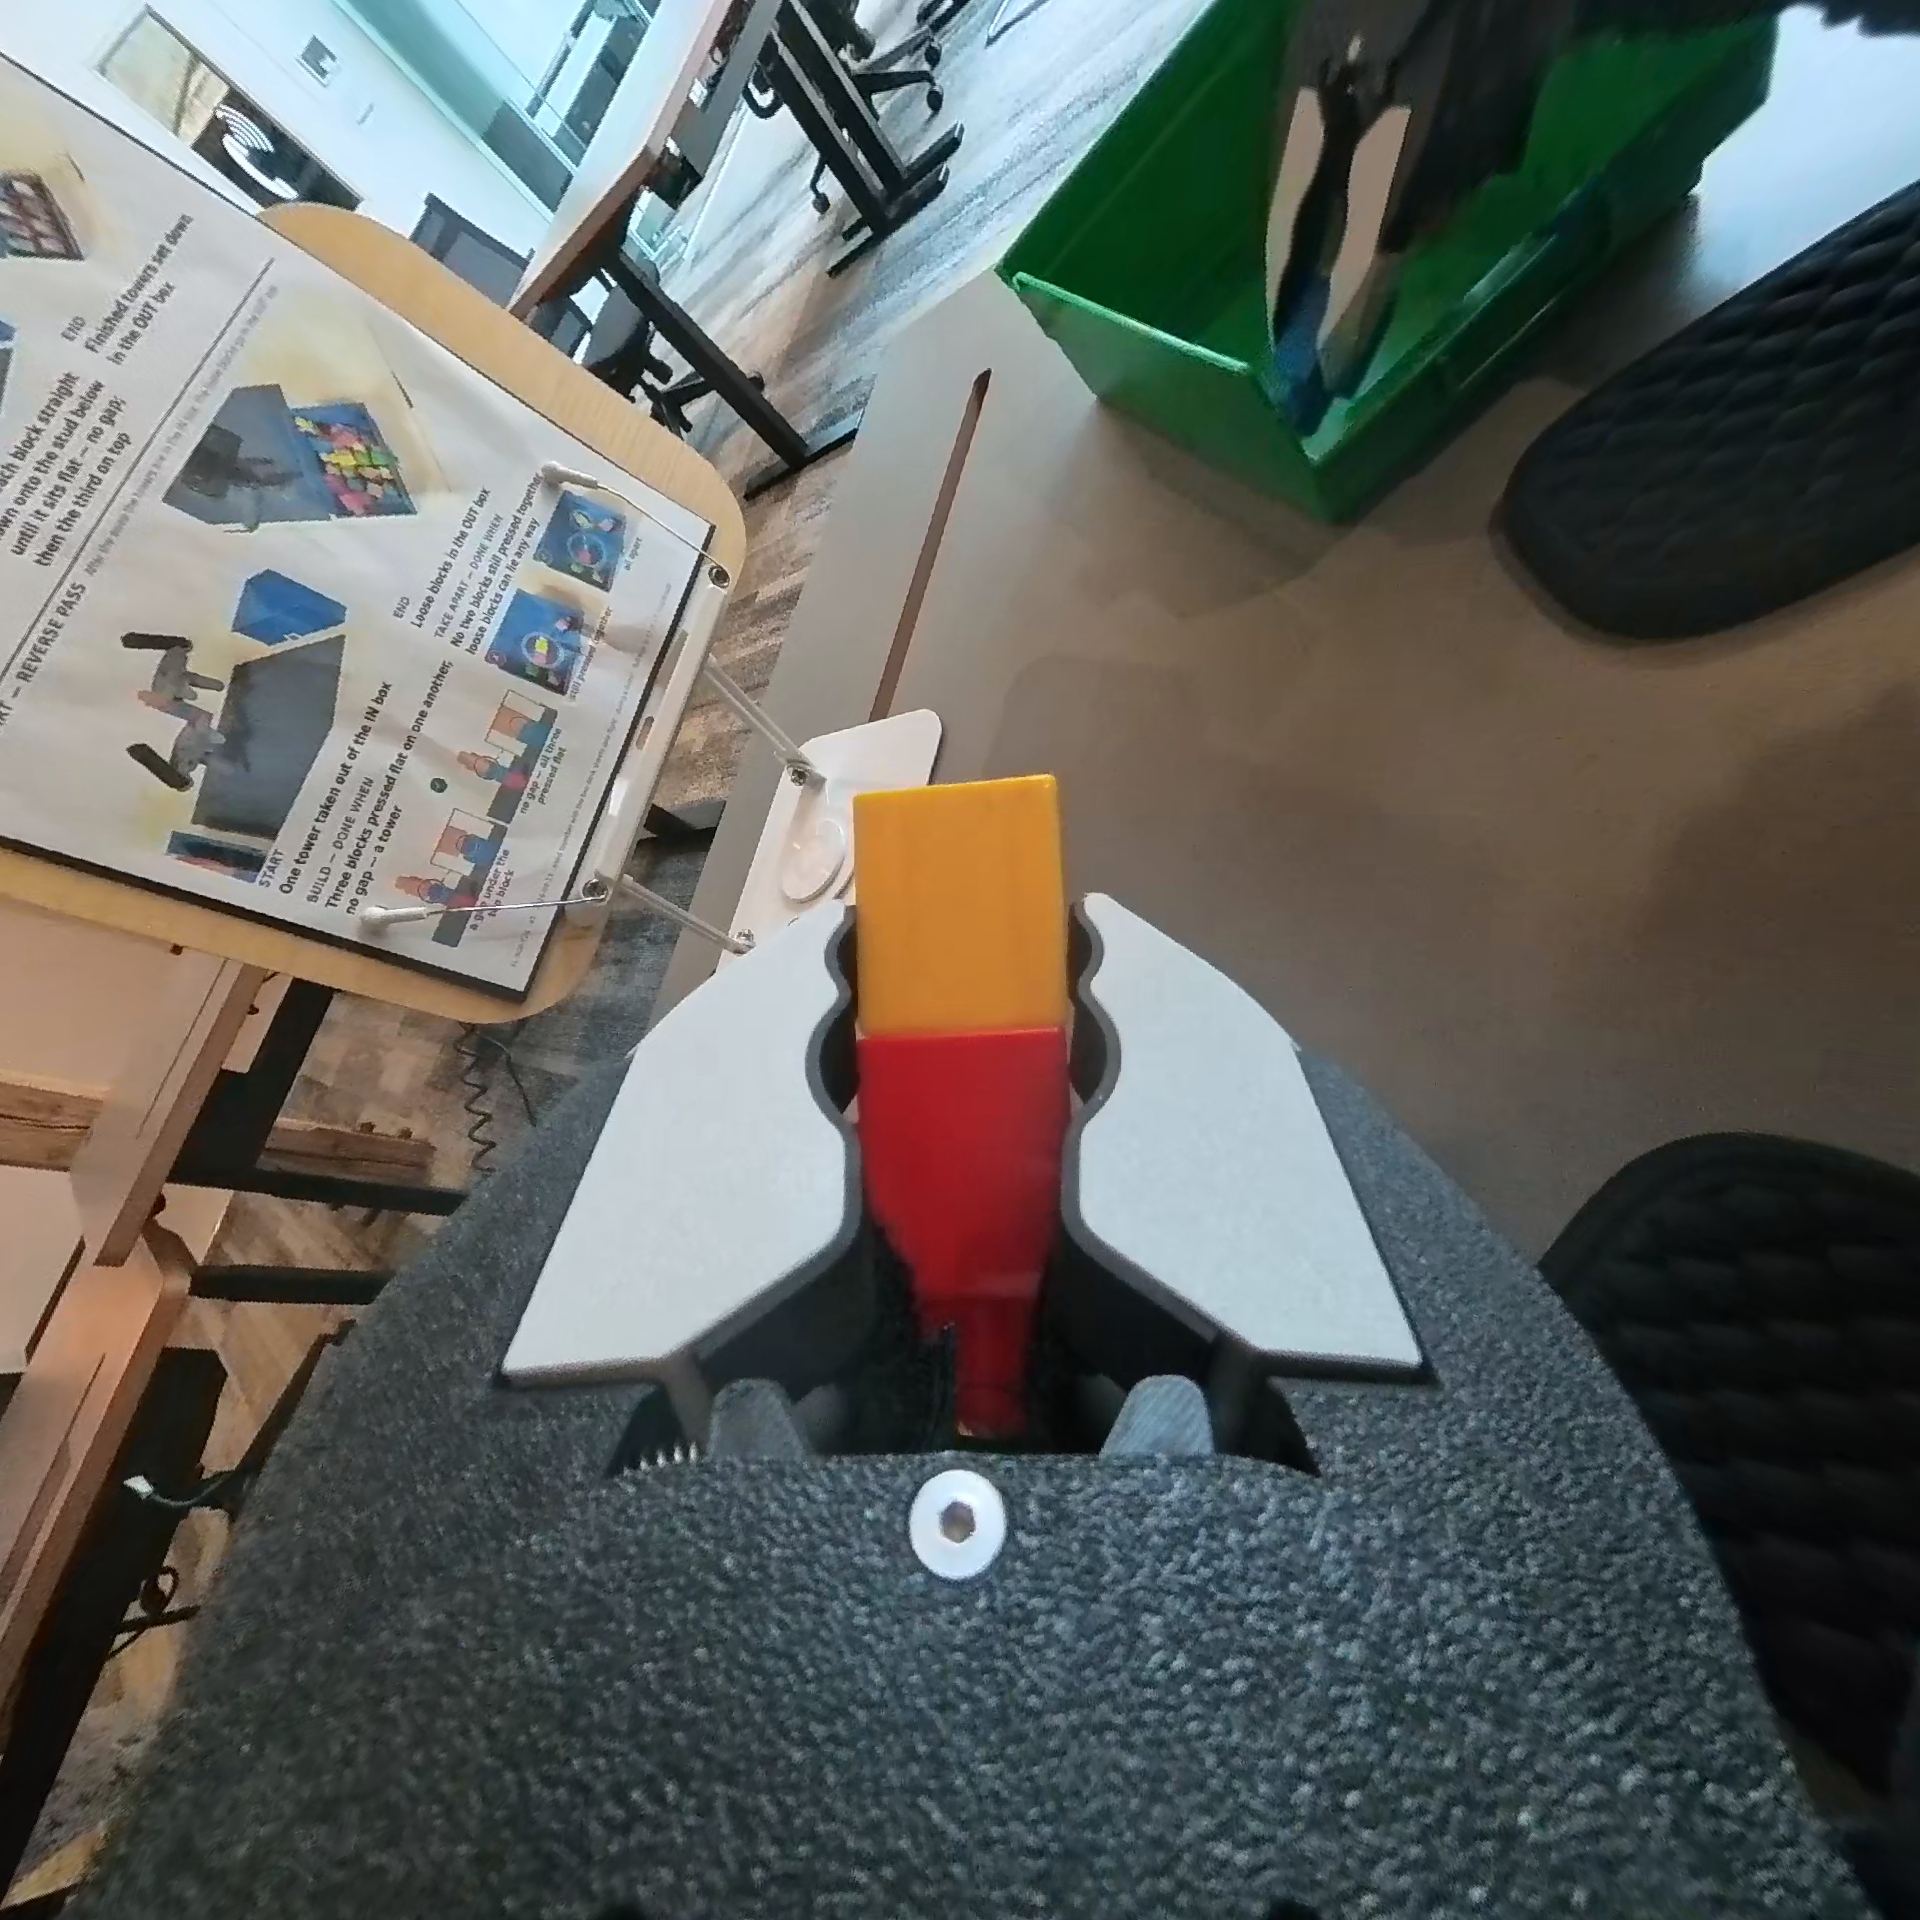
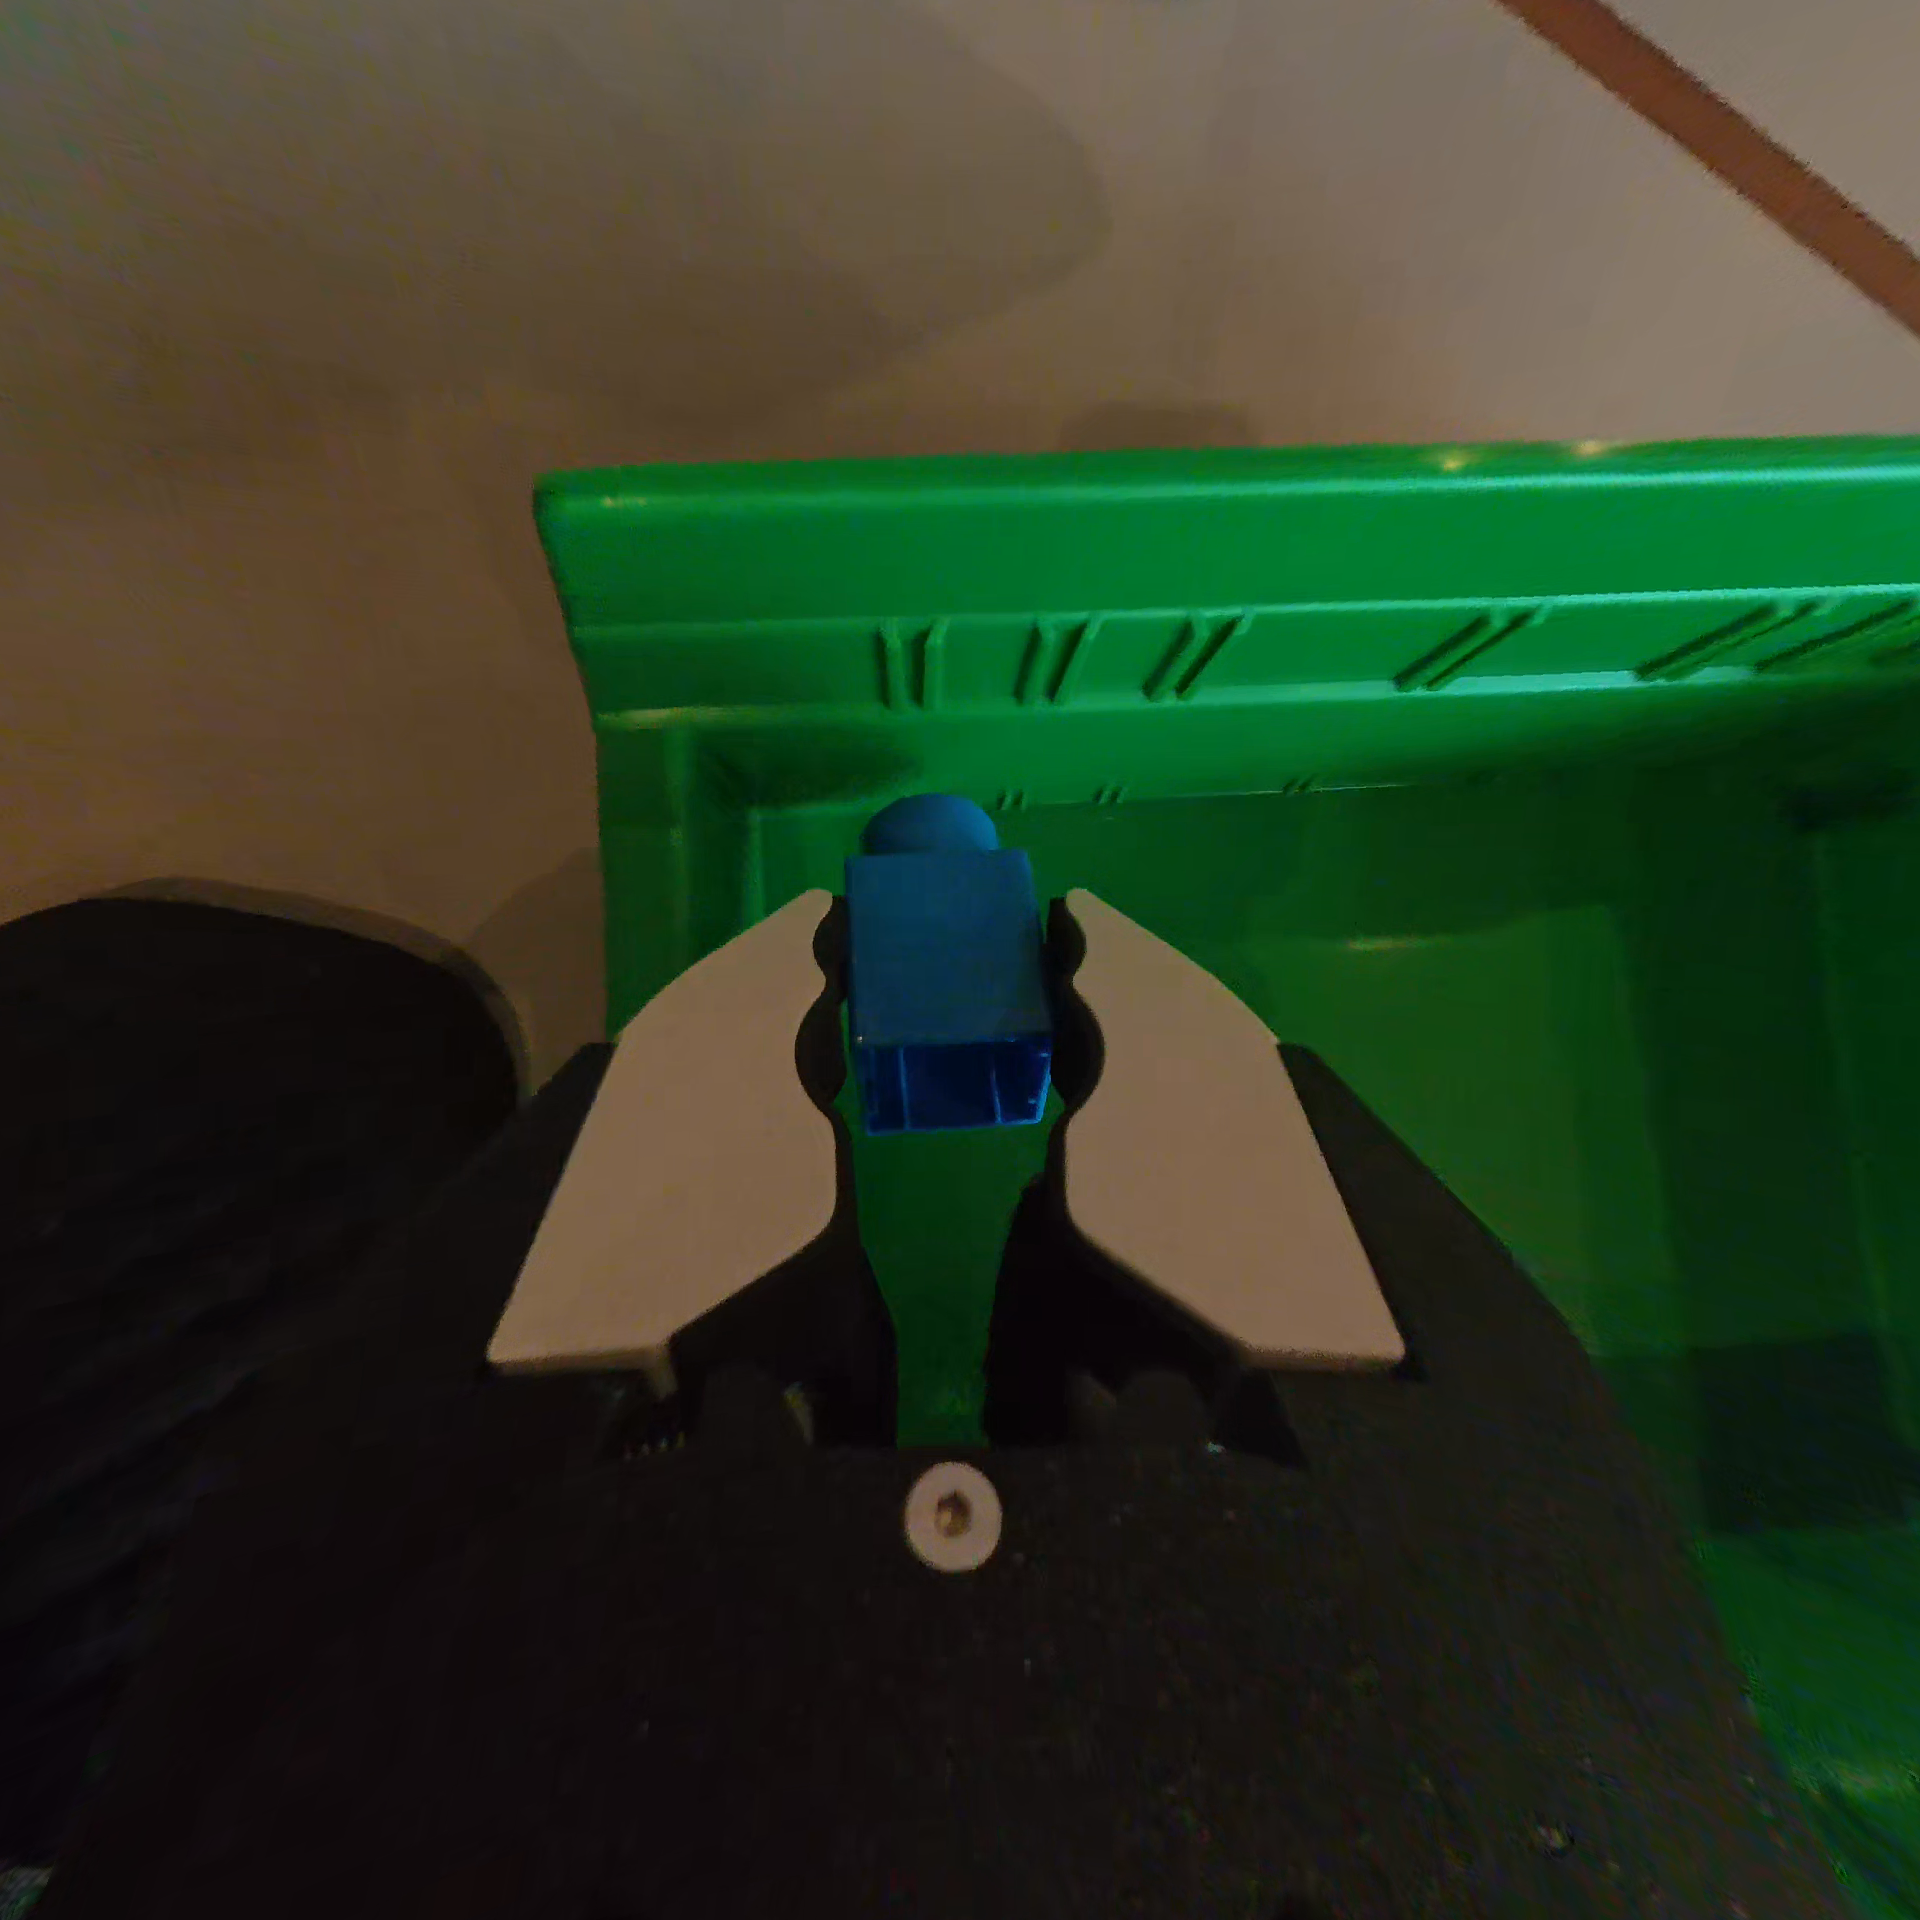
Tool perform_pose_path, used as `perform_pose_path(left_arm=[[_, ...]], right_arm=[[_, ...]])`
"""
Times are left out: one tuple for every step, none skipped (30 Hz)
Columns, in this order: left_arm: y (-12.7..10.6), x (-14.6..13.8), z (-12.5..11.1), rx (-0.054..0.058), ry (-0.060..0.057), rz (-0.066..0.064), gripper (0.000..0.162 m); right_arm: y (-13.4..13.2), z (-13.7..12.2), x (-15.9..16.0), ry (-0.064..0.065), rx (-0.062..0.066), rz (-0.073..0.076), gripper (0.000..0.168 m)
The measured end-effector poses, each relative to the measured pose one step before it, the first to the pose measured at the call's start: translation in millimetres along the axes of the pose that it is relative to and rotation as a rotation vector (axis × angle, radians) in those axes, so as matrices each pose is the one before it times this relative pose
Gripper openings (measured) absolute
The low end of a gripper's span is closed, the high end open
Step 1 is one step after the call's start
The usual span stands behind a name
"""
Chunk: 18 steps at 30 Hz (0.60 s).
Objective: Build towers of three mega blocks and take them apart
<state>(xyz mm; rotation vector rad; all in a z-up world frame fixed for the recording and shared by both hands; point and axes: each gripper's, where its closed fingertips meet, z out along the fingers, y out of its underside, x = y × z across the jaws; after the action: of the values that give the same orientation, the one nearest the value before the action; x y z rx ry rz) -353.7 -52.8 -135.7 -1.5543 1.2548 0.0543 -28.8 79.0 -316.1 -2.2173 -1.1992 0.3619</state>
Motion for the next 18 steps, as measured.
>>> perform_pose_path(left_arm=[[-0.07,0.07,0.18,0.0017,0.0010,0.0001,0.037],[0.06,0.17,0.30,0.0002,0.0014,0.0005,0.037],[0.43,0.08,0.24,-0.0010,0.0003,0.0010,0.037],[0.69,-0.31,0.23,-0.0013,-0.0019,0.0011,0.037],[0.57,-0.38,0.21,-0.0007,-0.0013,0.0000,0.037],[0.50,-0.06,0.23,0.0004,0.0007,-0.0014,0.037],[0.32,-0.11,0.25,0.0012,0.0008,-0.0016,0.037],[0.26,-0.12,0.29,0.0011,0.0005,-0.0013,0.037],[0.11,-0.10,0.34,0.0001,0.0003,-0.0010,0.037],[0.24,-0.09,0.28,-0.0010,-0.0002,0.0004,0.037],[0.20,-0.10,0.08,-0.0016,-0.0013,0.0019,0.037],[0.16,-0.06,0.02,-0.0014,-0.0016,0.0018,0.037],[0.07,0.12,-0.20,-0.0007,0.0000,0.0003,0.037],[-0.18,0.27,-0.22,0.0005,0.0010,-0.0001,0.037],[-0.42,0.08,-0.17,0.0019,0.0003,0.0006,0.037],[-0.41,0.05,-0.18,0.0022,-0.0006,0.0011,0.037],[-0.41,-0.07,-0.18,0.0018,-0.0006,0.0011,0.037],[-0.23,0.11,-0.04,0.0015,0.0002,0.0006,0.037]], right_arm=[[1.52,4.70,-0.78,-0.0093,-0.0061,-0.0004,0.036],[1.12,3.82,0.01,-0.0049,-0.0045,0.0004,0.036],[0.40,2.81,0.94,0.0013,0.0017,-0.0005,0.037],[-0.60,2.14,0.65,-0.0008,0.0081,-0.0014,0.037],[-0.26,1.81,-0.26,-0.0068,0.0059,0.0000,0.037],[0.43,1.56,-0.34,-0.0062,0.0007,0.0016,0.037],[0.63,1.46,0.09,-0.0022,-0.0016,0.0003,0.037],[0.95,1.40,0.12,-0.0002,-0.0038,-0.0034,0.037],[1.34,1.39,0.07,-0.0001,-0.0056,-0.0038,0.037],[0.32,0.22,0.05,-0.0019,0.0017,0.0006,0.037],[0.63,-0.17,-0.05,-0.0034,-0.0017,0.0026,0.037],[2.32,0.14,-0.36,-0.0051,-0.0152,0.0030,0.037],[4.36,0.70,-0.80,-0.0069,-0.0315,0.0012,0.040],[5.78,1.38,-0.95,-0.0075,-0.0438,0.0024,0.048],[5.13,0.84,0.13,0.0009,-0.0424,0.0006,0.053],[2.14,-0.52,1.55,0.0147,-0.0220,-0.0036,0.053],[-1.28,-2.75,1.53,0.0173,0.0020,-0.0053,0.053],[-3.19,-5.39,1.55,0.0185,0.0136,-0.0013,0.050]])
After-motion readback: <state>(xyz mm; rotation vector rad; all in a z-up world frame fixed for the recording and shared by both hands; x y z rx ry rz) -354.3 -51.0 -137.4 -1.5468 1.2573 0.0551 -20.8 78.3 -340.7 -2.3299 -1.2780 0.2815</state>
